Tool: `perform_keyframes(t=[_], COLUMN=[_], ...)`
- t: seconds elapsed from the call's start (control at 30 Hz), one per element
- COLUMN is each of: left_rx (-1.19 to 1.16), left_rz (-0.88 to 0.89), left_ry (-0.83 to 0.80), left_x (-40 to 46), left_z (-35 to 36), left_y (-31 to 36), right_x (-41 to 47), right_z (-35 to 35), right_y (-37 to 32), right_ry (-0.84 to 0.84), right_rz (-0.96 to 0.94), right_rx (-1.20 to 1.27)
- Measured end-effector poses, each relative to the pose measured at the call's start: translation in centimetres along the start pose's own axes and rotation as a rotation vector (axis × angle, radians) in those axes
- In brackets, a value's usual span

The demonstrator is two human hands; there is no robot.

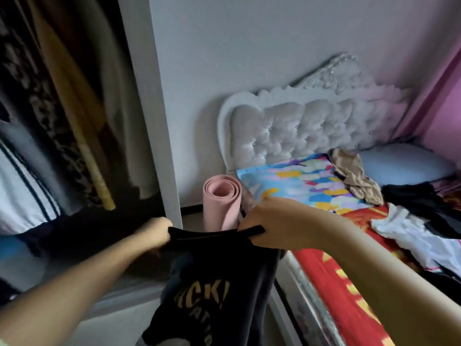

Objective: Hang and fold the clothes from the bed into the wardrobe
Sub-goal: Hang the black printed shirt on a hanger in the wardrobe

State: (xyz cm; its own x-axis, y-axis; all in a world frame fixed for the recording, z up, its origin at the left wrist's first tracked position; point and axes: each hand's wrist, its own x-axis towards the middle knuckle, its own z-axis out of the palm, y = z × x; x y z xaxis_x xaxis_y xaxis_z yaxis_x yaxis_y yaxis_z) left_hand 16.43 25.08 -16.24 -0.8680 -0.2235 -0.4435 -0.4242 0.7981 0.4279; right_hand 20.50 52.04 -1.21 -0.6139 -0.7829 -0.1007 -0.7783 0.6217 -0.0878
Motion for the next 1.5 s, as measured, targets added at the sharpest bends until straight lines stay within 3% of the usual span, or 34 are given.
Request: perform_keyframes(t=[0.1,0.2,0.33,0.53,0.7,0.83,0.9,1.03,1.1,1.2,1.3,1.5], left_rx=[-0.677,-1.061,-1.127,-1.119,-1.146,-1.244,-1.258,-1.314,-1.328,-1.323,-1.283,-1.240], left_rz=[-0.032,-0.054,-0.035,0.066,0.094,0.105,0.106,0.089,0.083,0.078,0.156,0.290], left_ry=[0.131,0.190,0.063,-0.070,-0.025,0.012,0.020,-0.005,0.012,0.082,0.052,0.018], left_x=[-0.5,-1.8,-4.5,-8.1,-6.7,-4.1,-2.9,-0.7,0.7,2.0,2.5,3.2], left_z=[-6.1,-12.7,-20.0,-28.2,-33.0,-35.3,-36.1,-36.8,-37.4,-39.3,-41.7,-43.0], left_y=[-2.2,-5.0,-9.2,-12.0,-11.5,-10.3,-9.8,-9.7,-10.1,-10.6,-10.7,-9.9], right_x=[2.8,7.1,13.0,21.8,27.5,31.8,34.2,40.7,44.3,48.5,50.8,51.5], right_z=[0.0,-1.1,-2.3,-5.4,-8.6,-11.8,-14.7,-21.8,-24.3,-25.4,-24.8,-23.8], right_y=[-0.5,-2.8,-6.2,-10.8,-12.9,-12.7,-12.2,-9.5,-7.3,-3.5,-0.6,0.7], right_ry=[-0.022,0.213,-0.001,-0.023,-0.128,-0.279,-0.109,0.484,0.686,0.718,0.751,0.988], right_rz=[0.082,-0.028,0.164,0.275,0.302,0.362,0.375,0.378,0.472,0.674,0.803,0.754], right_rx=[-0.051,-0.169,-0.136,-0.209,-0.201,0.026,0.078,-0.028,-0.024,-0.001,0.180,0.287])
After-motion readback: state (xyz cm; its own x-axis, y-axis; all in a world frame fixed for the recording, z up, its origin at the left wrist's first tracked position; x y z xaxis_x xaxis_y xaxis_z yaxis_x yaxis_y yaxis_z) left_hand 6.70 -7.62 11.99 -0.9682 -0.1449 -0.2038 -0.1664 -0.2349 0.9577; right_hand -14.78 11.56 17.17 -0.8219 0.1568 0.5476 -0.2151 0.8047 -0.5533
